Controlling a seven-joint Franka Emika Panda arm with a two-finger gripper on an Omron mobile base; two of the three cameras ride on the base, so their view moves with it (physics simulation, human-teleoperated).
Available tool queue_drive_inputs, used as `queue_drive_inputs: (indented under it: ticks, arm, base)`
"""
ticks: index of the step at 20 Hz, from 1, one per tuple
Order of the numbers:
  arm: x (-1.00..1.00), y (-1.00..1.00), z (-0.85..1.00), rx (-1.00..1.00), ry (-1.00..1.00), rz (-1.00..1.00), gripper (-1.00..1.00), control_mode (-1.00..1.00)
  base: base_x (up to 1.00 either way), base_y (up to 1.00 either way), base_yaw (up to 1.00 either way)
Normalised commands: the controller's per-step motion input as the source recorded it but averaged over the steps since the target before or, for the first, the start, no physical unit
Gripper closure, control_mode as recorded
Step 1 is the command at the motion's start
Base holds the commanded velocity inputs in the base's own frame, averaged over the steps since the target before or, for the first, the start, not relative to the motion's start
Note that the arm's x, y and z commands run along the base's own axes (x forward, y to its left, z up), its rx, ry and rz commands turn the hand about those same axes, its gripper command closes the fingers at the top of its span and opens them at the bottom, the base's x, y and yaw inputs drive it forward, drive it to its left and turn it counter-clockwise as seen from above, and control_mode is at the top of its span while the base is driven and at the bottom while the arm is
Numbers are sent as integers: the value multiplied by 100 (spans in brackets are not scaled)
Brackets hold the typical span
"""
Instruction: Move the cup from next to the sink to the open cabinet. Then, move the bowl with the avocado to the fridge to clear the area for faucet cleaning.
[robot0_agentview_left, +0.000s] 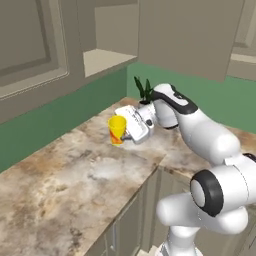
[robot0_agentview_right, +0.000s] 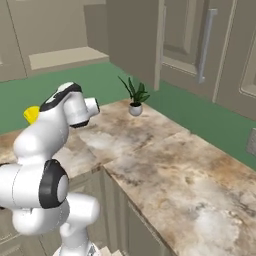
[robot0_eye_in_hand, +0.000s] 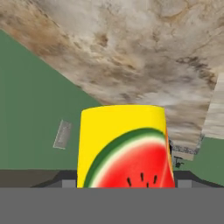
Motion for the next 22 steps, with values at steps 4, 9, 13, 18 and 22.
queue_drive_inputs:
  ticks: [4, 9, 13, 18, 22]
  arm:
    - [0, 0, 0, 0, 0, 0, 100, 100]
    - [0, 0, 0, 0, 0, 0, 100, 100]
    - [0, 0, 0, 0, 0, 0, 100, 100]
    - [0, 0, 0, 0, 0, 0, 100, 100]
    - [-1, 0, 5, 2, -6, -1, 100, -100]
  base:
    - [40, -84, 17]
    - [29, -12, 5]
    - [99, 0, 0]
    - [98, 0, 0]
    - [5, 4, 4]
